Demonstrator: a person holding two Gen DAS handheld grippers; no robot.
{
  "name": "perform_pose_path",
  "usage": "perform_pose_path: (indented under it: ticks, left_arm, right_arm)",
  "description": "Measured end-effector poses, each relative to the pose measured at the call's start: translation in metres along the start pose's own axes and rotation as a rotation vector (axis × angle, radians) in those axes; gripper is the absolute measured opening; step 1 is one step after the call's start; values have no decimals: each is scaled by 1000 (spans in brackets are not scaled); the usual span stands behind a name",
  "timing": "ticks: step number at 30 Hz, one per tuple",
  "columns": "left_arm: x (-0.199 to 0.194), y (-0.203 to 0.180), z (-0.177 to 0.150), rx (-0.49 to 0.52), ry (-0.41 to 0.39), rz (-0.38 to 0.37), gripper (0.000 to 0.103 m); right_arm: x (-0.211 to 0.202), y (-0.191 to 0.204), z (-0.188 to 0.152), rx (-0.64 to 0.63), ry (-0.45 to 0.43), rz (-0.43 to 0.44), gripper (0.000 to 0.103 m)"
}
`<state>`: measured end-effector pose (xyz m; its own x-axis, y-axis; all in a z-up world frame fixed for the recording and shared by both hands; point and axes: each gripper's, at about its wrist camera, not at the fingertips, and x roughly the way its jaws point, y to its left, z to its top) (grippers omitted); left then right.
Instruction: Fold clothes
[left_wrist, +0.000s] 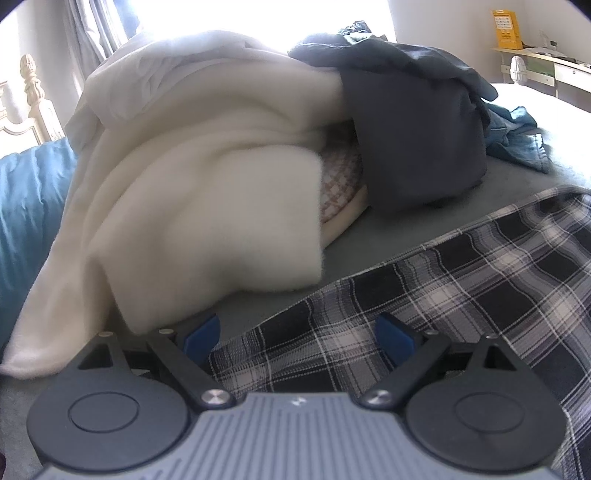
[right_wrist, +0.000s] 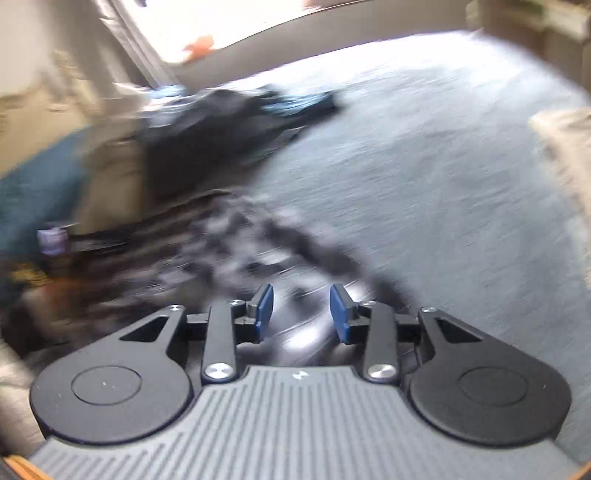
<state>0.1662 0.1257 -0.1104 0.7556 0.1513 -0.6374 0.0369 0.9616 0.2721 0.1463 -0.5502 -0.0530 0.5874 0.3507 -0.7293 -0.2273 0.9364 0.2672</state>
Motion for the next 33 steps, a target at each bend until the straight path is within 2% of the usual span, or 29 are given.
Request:
perform_pose_path:
  ticks: [2,3,7,9,11,14,20,28,31,33]
  left_arm:
    - [1,0,0,4,-2,0,93]
    - [1,0,-1,6,-3,-1,93]
    - [4,1,0,3,-7,-5,93]
    - [5,2,0,1,-12,-4,94]
    - [7,2,-1,0,-16,-2,94]
    - [10,2,0,-4,-23,4,95]
    - [14,0,2,-10,-32,20,95]
    - [18,-2,4,-7,-39,43,95]
    - [19,-1,2,-6,-42,42,95]
    - [18,-1,2,-4,-44,40,95]
  right_arm:
    - [27,4,4,-89,41,-128,33]
    - [40,7,3,-132,63,-157,33]
    - [82,14,-1,-259,142,-202,33]
    - [92,12,-1,-298,152,-250,29]
    - [95,11,3,-302,133,-295,5]
    - [91,5,15,-264,90,-327,3]
    - [99,7,33,-345,67,-422,2]
    - [120,5,76,-455,-5,-523,2]
    - [137,-4,79,-460,45,-528,4]
    - [147,-13,75,-446,123,-495,4]
